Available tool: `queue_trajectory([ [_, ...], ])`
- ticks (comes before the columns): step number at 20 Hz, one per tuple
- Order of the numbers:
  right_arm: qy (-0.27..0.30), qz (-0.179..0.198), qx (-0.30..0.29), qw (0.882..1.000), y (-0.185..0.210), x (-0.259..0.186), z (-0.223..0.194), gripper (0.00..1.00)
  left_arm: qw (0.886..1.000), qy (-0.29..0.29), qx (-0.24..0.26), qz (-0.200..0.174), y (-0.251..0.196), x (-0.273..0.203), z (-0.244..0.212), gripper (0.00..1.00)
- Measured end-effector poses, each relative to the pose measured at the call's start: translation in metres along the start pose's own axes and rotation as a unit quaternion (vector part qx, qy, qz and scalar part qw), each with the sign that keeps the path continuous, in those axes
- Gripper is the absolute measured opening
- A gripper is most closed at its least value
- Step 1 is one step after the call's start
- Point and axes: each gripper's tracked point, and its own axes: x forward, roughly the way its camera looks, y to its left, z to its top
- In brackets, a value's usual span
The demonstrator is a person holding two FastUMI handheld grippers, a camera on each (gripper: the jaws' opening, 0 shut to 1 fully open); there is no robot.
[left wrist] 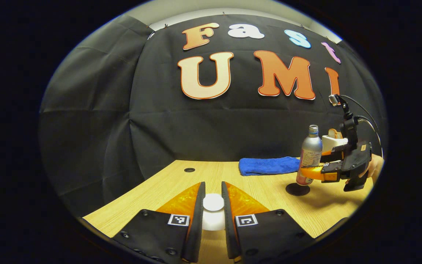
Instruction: Open the teacup lid with one hand, grasp the water bottle and pour water into the teacup with the other hand; after pouring, place the water bottle on the coaster and then close the teacup lid.
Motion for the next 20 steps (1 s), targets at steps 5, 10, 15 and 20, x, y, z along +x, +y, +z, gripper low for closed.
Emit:
queue_trajectory([
  [5, 0.018, 0.007, 0.061, 0.998, -0.006, 0.015, -0.015, 0.79, 1.0, 0.01, 0.0, -0.005, -0.013, 0.009, -0.004, 0.32],
  [10, 0.024, 0.019, 0.085, 0.996, -0.003, 0.021, -0.028, 0.79, 1.0, 0.019, 0.005, -0.003, -0.019, 0.014, -0.009, 0.32],
  [15, 0.026, 0.007, 0.08, 0.996, -0.008, 0.021, -0.028, 0.79, 1.0, 0.025, 0.004, -0.013, -0.031, 0.024, -0.013, 0.29],
  [20, 0.006, -0.017, 0.058, 0.998, -0.022, 0.019, -0.021, 0.9, 0.998, 0.039, -0.012, -0.048, -0.049, 0.041, -0.029, 0.31],
])
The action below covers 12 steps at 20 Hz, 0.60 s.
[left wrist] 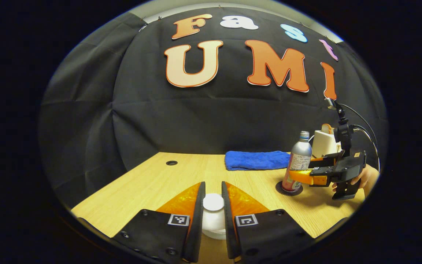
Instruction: Open the teacup lid with one hand, grasp the water bottle and pour water into the teacup with the other hand; after pouring, place the water bottle on the coaster and then close the teacup lid.
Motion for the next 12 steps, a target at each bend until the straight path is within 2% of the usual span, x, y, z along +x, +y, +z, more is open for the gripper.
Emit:
queue_trajectory([
  [2, -0.004, -0.005, -0.009, 1.0, -0.003, -0.002, 0.002, 0.98, 1.0, 0.012, 0.003, -0.003, -0.004, 0.008, -0.009, 0.31],
  [7, -0.023, -0.002, -0.017, 1.0, -0.002, 0.0, 0.007, 0.98, 1.0, 0.028, 0.0, -0.013, -0.017, 0.017, -0.028, 0.31],
  [8, -0.029, -0.002, -0.019, 0.999, -0.001, 0.0, 0.009, 0.98, 0.999, 0.032, 0.0, -0.014, -0.018, 0.019, -0.031, 0.29],
  [9, -0.034, 0.001, -0.02, 0.999, 0.0, 0.001, 0.009, 0.98, 0.999, 0.036, 0.0, -0.013, -0.019, 0.019, -0.036, 0.32],
  [12, -0.046, -0.005, -0.03, 0.998, -0.002, 0.003, 0.01, 0.98, 0.999, 0.043, -0.008, -0.013, -0.019, 0.024, -0.045, 0.32],
])
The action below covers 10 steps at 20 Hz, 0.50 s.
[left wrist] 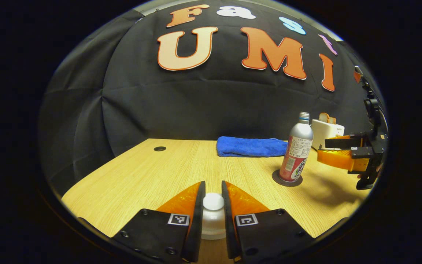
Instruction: Open the teacup lid with one hand, grasp the water bottle and pour water into the teacup with the other hand; after pouring, place the water bottle on the coaster and then close the teacup lid.
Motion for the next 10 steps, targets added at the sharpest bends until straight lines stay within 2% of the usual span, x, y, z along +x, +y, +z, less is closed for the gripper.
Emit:
queue_trajectory([
  [2, -0.01, -0.008, -0.006, 1.0, -0.002, 0.0, 0.004, 0.98, 1.0, 0.006, -0.003, 0.005, 0.002, 0.001, -0.005, 0.31],
  [4, -0.015, -0.014, -0.005, 1.0, -0.003, -0.002, 0.007, 0.98, 1.0, 0.002, -0.002, 0.004, 0.002, 0.001, -0.003, 0.38],
  [5, -0.02, -0.019, -0.003, 1.0, -0.005, -0.003, 0.01, 0.98, 1.0, 0.001, -0.001, 0.002, 0.001, 0.0, -0.003, 0.34],
  [7, -0.028, -0.03, 0.008, 0.999, -0.007, -0.005, 0.01, 0.98, 1.0, -0.007, 0.002, 0.006, 0.001, -0.004, 0.004, 0.37],
  [8, -0.031, -0.035, 0.013, 0.999, -0.008, -0.006, 0.011, 0.98, 1.0, -0.019, 0.003, 0.006, 0.0, -0.006, 0.012, 0.43],
  [9, -0.036, -0.042, 0.018, 0.998, -0.009, -0.007, 0.013, 0.98, 0.999, -0.031, 0.006, 0.008, -0.001, -0.01, 0.022, 0.56],
  [10, -0.042, -0.049, 0.022, 0.998, -0.011, -0.008, 0.015, 0.98, 0.999, -0.041, 0.012, 0.01, -0.002, -0.012, 0.029, 0.59],
])
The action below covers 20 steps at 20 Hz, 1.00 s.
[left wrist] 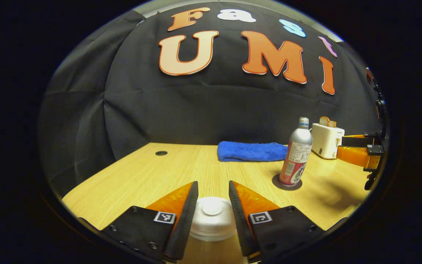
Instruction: Open the teacup lid with one hand, grasp the water bottle and pour water into the teacup with the other hand; after pouring, place the water bottle on the coaster and then close the teacup lid.
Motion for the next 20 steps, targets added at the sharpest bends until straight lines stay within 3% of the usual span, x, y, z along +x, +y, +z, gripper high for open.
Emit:
queue_trajectory([
  [1, -0.005, -0.007, 0.004, 1.0, -0.002, -0.001, 0.001, 0.98, 1.0, -0.008, 0.007, 0.001, -0.002, -0.004, 0.006, 0.66],
  [2, -0.01, -0.018, 0.009, 1.0, -0.004, 0.0, 0.002, 0.97, 1.0, -0.016, 0.013, 0.003, -0.002, -0.007, 0.014, 0.66],
  [3, -0.013, -0.028, 0.014, 0.999, -0.006, -0.001, 0.004, 0.98, 1.0, -0.026, 0.015, 0.003, -0.003, -0.011, 0.021, 0.79],
  [5, -0.021, -0.041, 0.013, 0.999, -0.009, -0.004, 0.008, 0.98, 0.999, -0.05, 0.013, 0.003, -0.009, -0.021, 0.041, 0.82],
  [7, -0.035, -0.056, 0.001, 0.998, -0.014, -0.007, 0.015, 0.98, 0.997, -0.075, 0.015, 0.002, -0.016, -0.032, 0.064, 0.95],
  [9, -0.052, -0.067, -0.007, 0.996, -0.018, -0.01, 0.025, 0.97, 0.995, -0.095, 0.019, 0.002, -0.024, -0.046, 0.084, 0.94],
  [11, -0.069, -0.074, -0.01, 0.995, -0.022, -0.012, 0.032, 0.97, 0.993, -0.114, 0.019, 0.0, -0.033, -0.057, 0.103, 1.0],
  [20, -0.137, -0.098, -0.011, 0.986, -0.031, -0.021, 0.063, 0.97, 0.987, -0.157, -0.004, -0.013, -0.069, -0.104, 0.149, 0.98],
])
